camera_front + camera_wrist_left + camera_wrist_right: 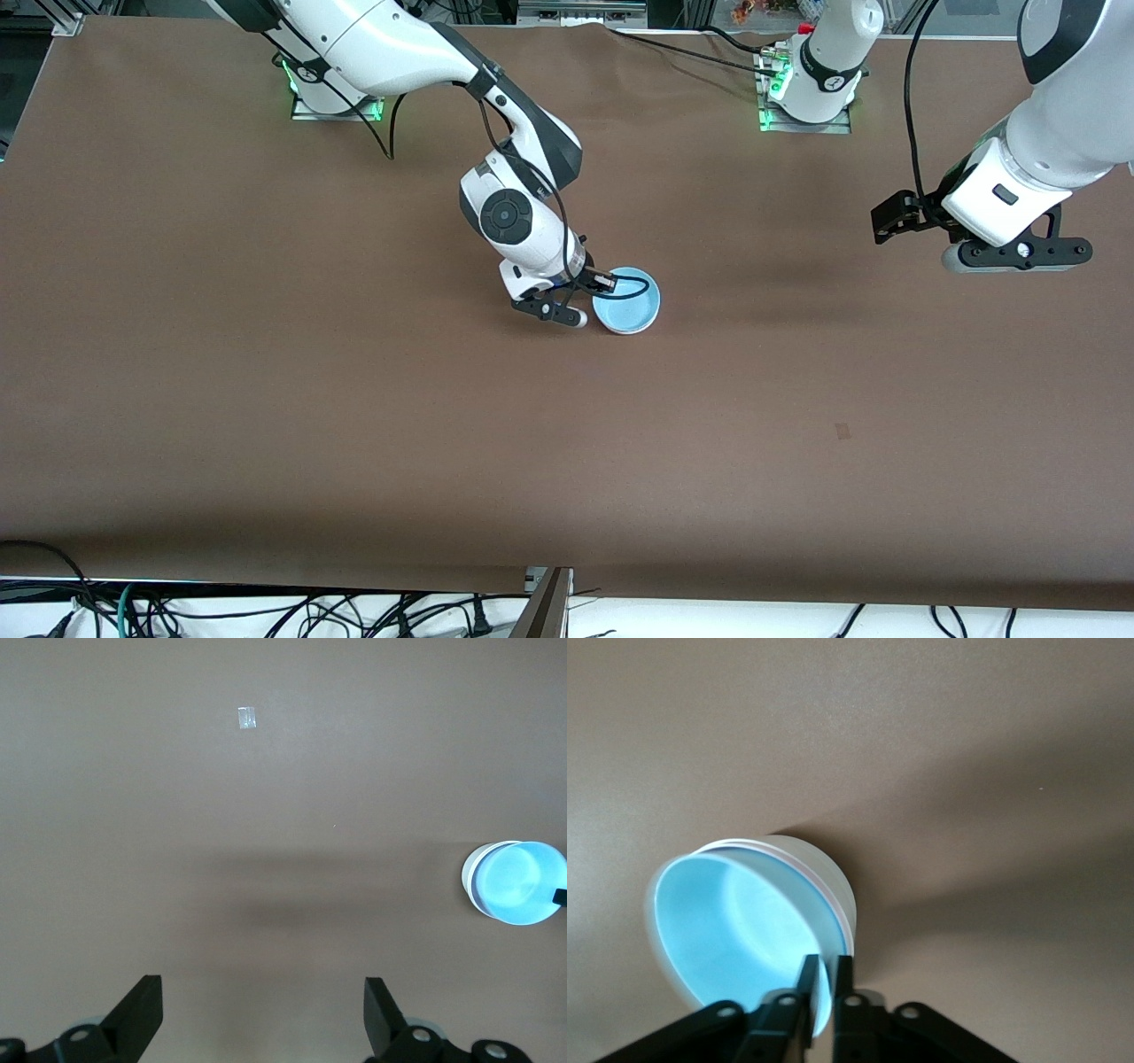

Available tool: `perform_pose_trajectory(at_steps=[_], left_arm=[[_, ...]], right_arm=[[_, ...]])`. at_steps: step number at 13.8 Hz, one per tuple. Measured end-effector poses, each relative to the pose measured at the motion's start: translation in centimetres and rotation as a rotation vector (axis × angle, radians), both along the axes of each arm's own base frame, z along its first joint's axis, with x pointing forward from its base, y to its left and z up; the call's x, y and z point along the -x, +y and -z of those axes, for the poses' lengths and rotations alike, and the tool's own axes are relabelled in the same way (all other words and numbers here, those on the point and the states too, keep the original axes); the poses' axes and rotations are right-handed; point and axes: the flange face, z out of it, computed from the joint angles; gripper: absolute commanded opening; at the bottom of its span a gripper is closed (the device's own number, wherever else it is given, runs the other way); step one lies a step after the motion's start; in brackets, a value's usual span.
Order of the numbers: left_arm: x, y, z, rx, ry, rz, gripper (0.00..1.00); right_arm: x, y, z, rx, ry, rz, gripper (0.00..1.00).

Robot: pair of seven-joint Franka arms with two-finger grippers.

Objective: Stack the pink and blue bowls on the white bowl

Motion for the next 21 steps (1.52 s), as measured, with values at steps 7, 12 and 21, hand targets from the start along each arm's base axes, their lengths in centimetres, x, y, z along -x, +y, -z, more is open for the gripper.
perform_pose_trajectory(at_steps=[7,12,21], left_arm=[[0.0,0.0,0.0,0.000,0.000,0.000,1.00],[0.0,-0.1,0.0,0.000,0.000,0.001,1.00],[0.0,-0.1,0.0,0.000,0.001,0.002,1.00]], right_arm=[[-1.2,-0.1,-2.7,-0.017,-0.016,0.093,1.00],[-5.7,-7.8,-12.5,0.123,-0.098,0.020,1.00],[-3.6,-32.1,-34.6,0.240,-0.066,-0.298,1.00]])
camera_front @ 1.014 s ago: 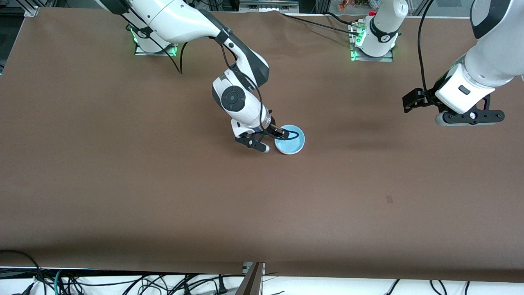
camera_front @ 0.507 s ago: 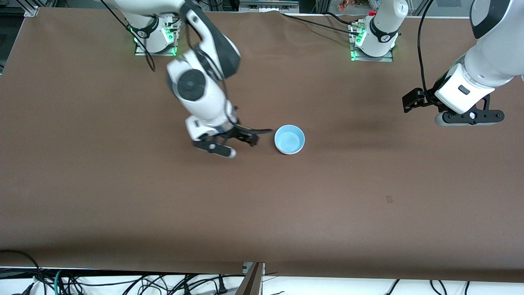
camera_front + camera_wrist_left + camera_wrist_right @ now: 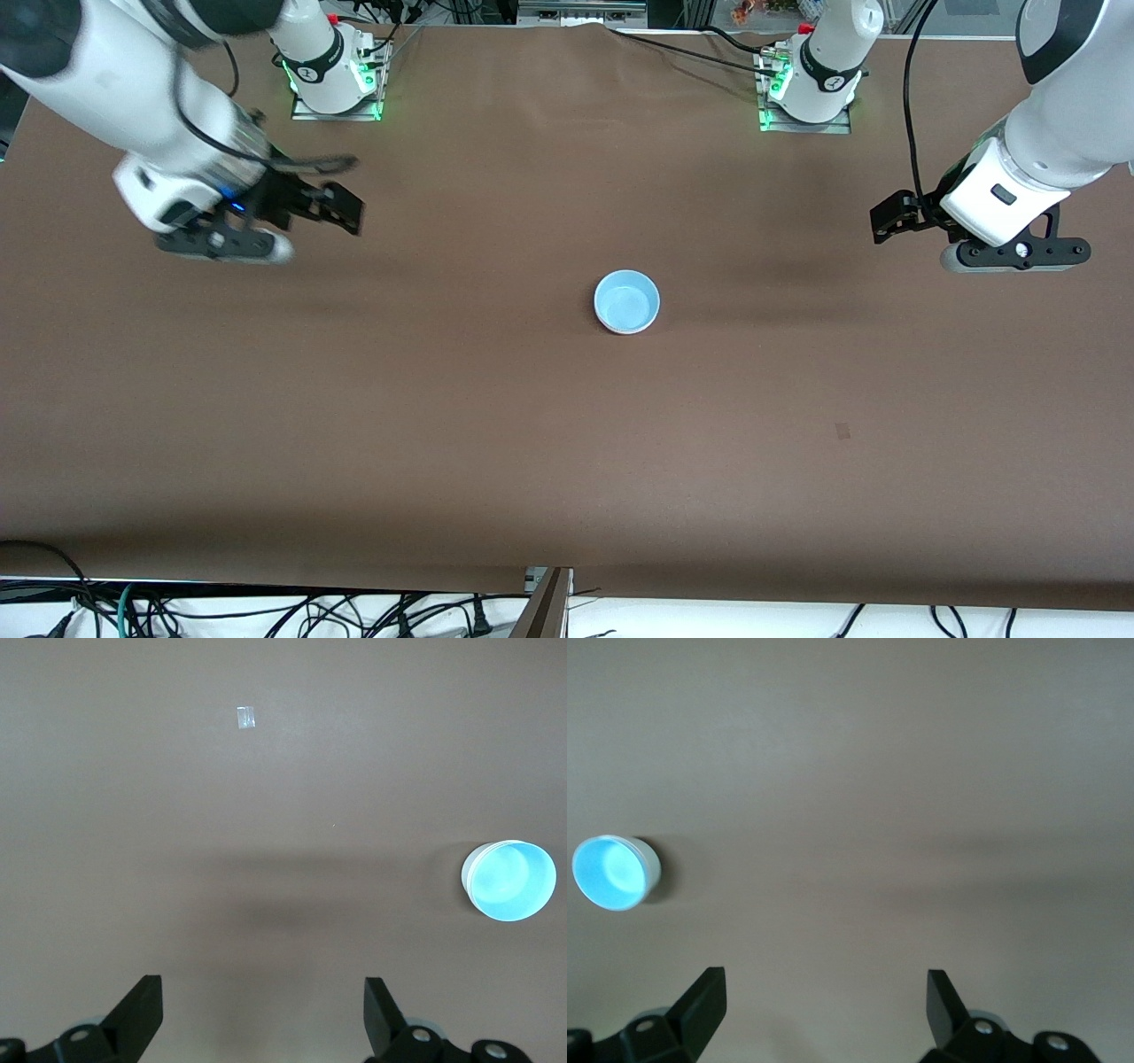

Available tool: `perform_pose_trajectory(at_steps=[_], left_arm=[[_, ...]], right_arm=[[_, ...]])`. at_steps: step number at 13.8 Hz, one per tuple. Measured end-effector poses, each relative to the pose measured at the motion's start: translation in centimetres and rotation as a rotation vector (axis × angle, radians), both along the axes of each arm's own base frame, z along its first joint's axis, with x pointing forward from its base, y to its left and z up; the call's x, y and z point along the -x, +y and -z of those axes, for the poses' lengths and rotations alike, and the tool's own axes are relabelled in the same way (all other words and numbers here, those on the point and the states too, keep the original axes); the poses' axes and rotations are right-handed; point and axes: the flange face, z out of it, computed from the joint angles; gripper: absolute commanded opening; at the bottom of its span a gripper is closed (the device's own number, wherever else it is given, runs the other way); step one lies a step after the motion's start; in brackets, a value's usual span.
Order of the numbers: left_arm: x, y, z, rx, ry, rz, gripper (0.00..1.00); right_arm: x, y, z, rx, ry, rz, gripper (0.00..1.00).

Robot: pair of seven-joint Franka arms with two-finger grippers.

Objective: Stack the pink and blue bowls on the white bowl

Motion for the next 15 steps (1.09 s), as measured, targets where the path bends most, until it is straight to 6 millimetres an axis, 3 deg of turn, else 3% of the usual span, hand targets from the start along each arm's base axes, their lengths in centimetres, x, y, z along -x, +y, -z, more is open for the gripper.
perform_pose_trajectory(at_steps=[4,8,15], left_arm=[[0.0,0.0,0.0,0.000,0.000,0.000,1.00],[0.0,0.0,0.0,0.000,0.000,0.000,1.00],[0.0,0.0,0.1,0.000,0.002,0.000,1.00]], right_arm=[[1.9,-3.0,0.7,0.010,-0.002,-0.054,1.00],[0.5,-4.3,2.3,0.015,-0.022,-0.026,1.00],[-0.9,-10.9,2.9,0.058,-0.018,-0.031,1.00]])
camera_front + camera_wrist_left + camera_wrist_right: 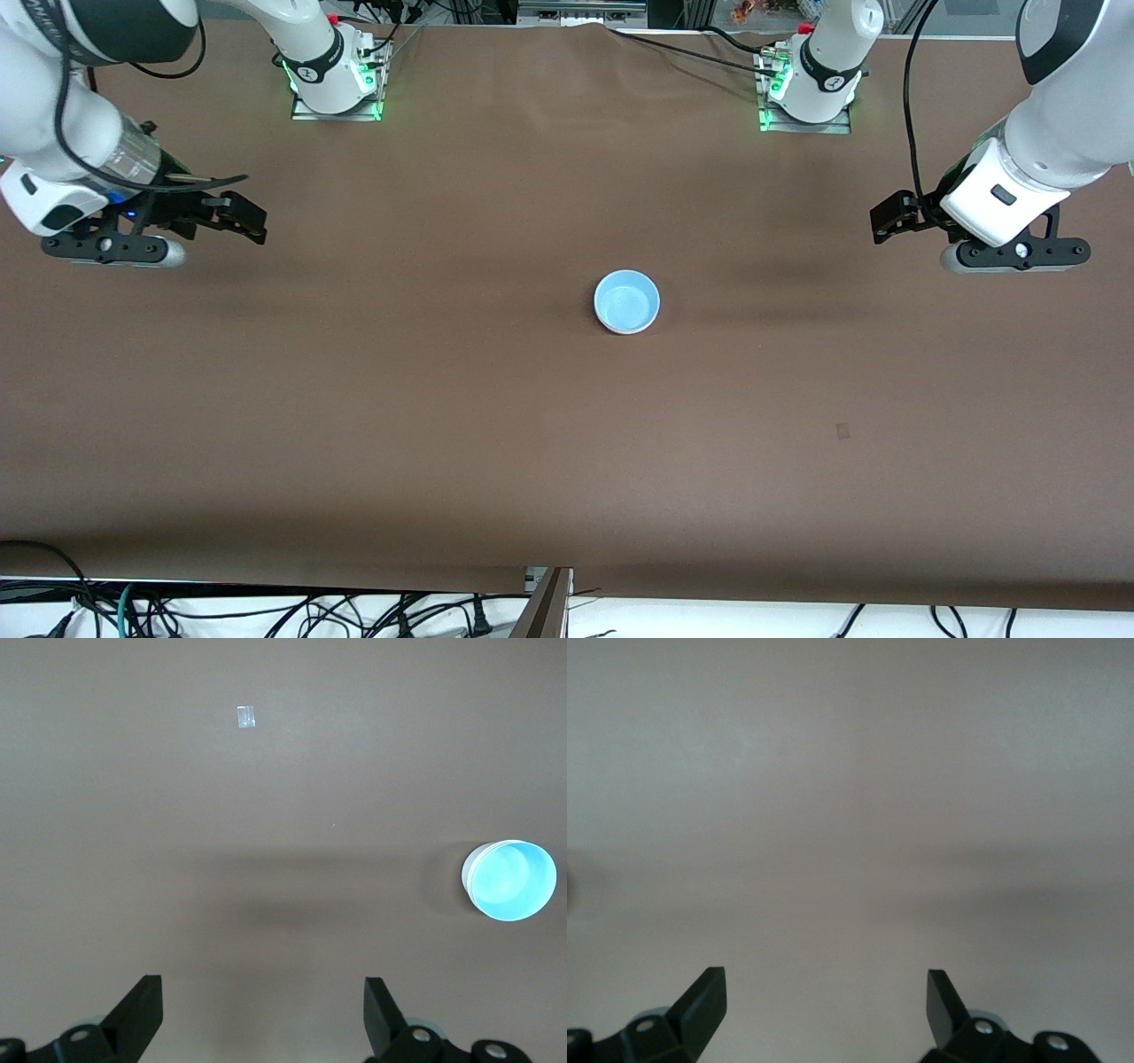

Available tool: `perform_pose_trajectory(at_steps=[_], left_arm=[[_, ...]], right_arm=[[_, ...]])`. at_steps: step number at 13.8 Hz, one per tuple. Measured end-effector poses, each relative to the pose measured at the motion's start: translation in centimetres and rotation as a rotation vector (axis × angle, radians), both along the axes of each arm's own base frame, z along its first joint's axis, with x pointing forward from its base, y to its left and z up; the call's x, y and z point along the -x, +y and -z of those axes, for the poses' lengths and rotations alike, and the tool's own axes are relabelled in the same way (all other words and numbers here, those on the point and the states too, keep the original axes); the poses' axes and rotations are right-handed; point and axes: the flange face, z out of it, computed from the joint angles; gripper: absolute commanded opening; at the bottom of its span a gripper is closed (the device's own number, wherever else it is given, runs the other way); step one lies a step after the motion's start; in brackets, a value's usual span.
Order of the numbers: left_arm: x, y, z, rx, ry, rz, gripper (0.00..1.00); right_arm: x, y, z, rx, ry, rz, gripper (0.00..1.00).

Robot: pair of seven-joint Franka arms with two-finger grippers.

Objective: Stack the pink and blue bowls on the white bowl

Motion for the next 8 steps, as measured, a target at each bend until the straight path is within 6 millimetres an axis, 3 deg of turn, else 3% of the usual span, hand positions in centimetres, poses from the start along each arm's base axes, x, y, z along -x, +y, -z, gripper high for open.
perform_pose_trajectory(at_steps=[4,8], left_arm=[[0.0,0.0,0.1,0.000,0.001,0.000,1.00],[-0.1,0.0,0.1,0.000,0.002,0.000,1.00]], right_arm=[[0.2,0.5,-0.1,-0.005,0.003,-0.039,1.00],[0.6,-0.9,-0.5,-0.005,0.020,-0.074,1.00]])
